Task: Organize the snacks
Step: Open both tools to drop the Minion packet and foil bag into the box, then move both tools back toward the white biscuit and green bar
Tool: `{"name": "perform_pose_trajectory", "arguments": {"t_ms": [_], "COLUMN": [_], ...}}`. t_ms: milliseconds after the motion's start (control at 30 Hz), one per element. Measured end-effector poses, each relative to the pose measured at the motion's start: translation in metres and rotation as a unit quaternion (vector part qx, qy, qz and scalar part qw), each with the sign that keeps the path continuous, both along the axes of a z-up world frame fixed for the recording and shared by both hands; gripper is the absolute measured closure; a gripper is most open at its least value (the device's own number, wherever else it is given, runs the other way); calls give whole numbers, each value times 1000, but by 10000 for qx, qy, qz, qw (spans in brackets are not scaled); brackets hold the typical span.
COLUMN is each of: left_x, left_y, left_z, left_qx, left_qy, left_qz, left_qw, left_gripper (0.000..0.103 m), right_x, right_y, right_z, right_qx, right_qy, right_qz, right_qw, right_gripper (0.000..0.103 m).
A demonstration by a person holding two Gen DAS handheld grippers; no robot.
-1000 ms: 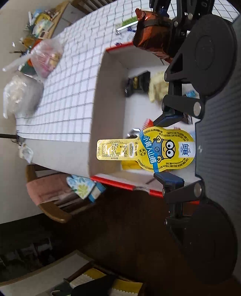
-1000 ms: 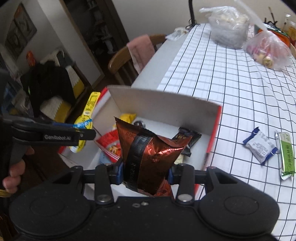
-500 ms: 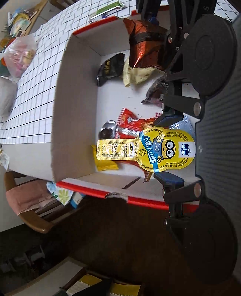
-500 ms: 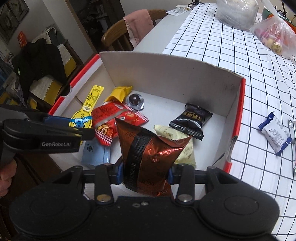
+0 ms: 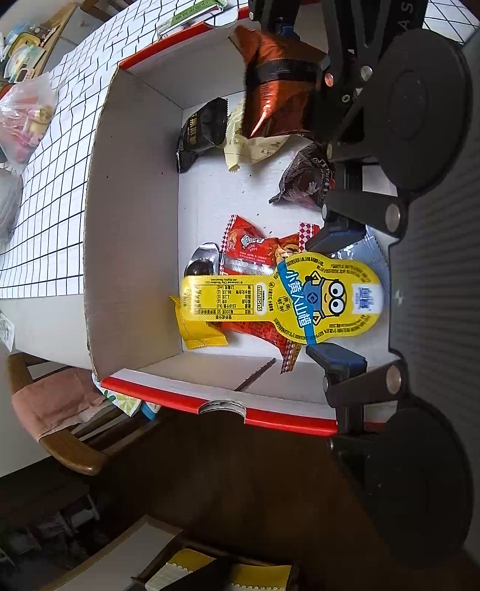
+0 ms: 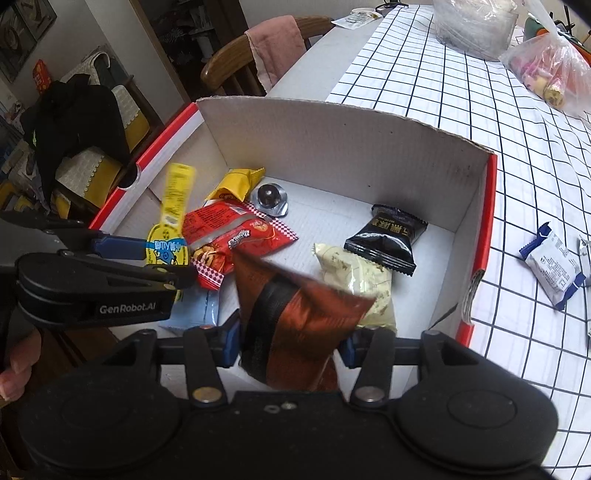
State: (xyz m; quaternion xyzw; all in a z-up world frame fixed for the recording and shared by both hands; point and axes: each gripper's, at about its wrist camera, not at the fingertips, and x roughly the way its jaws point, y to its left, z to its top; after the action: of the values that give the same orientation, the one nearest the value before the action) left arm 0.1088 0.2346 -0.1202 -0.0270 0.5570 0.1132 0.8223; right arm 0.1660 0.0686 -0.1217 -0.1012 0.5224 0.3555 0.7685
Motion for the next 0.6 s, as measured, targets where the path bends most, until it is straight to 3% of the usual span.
{"name": "perform_pose_trajectory", "arguments": {"t_ms": [600], "left_x": [-19], "left_y": [-9], "left_z": [37], "left_qx": [-153], "left_qy": [-559], "left_qz": [-28], "left_qw": [9983], "left_gripper": [43], "right_x": [-8], "right_y": [-28], "right_z": [43], "right_qx": [595], "right_qy": [-296], "right_qz": [-113], "right_qw": [9977], "right_gripper": [25]}}
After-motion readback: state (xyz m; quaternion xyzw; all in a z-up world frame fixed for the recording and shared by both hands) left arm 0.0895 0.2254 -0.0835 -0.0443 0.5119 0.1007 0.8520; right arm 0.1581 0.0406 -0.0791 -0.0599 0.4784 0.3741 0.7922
